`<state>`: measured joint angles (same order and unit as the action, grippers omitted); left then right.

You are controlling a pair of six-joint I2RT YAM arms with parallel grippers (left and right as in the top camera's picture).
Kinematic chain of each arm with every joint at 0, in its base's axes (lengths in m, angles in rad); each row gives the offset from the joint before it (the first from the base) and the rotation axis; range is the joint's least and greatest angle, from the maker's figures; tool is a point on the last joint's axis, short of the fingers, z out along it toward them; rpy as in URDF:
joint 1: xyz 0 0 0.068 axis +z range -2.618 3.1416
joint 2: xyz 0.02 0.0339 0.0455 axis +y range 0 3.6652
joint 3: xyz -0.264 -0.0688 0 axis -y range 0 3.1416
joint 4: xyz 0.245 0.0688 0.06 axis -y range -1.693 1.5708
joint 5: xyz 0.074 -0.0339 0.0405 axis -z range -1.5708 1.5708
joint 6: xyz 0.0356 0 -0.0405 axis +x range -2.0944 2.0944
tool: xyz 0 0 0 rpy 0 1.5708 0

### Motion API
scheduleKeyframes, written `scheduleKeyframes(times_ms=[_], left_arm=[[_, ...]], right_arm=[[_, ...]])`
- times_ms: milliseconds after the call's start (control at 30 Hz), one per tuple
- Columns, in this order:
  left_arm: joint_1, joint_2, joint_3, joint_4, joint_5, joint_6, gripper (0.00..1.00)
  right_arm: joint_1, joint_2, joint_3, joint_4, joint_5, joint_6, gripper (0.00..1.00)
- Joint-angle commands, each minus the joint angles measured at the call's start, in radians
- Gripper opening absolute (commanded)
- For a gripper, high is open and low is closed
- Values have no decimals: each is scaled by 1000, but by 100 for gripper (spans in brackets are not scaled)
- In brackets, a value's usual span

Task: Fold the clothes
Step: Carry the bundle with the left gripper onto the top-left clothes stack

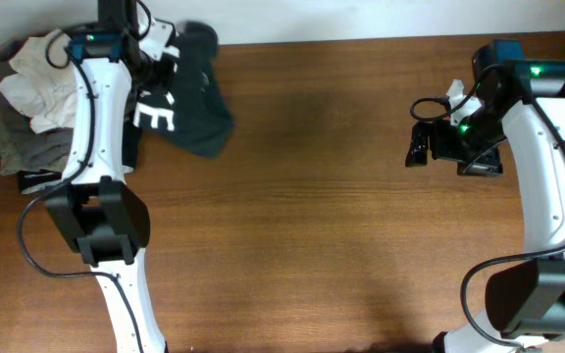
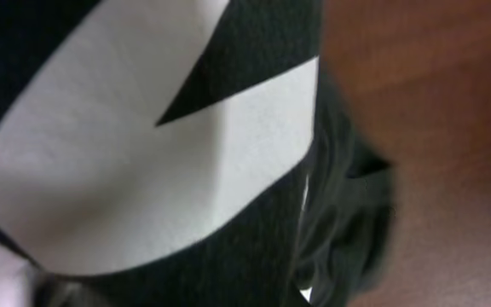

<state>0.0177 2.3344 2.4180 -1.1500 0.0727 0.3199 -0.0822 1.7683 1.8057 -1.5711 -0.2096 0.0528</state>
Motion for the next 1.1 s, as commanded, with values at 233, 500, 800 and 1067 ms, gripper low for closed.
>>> scheduleKeyframes(times_ms=[233,500,800,1067], left_arm=[[119,5,248,-36,-43,-21,1],[245,5,248,51,39,-122,1],[294,6,248,64,50,-219,1],[335,41,247,120,30,-222,1]], right_arm=[[3,-4,10,-19,12,8,99],[3,-4,10,-42,12,8,99],[3,-4,10,-53,12,8,99],[3,-4,10,-82,12,8,99]])
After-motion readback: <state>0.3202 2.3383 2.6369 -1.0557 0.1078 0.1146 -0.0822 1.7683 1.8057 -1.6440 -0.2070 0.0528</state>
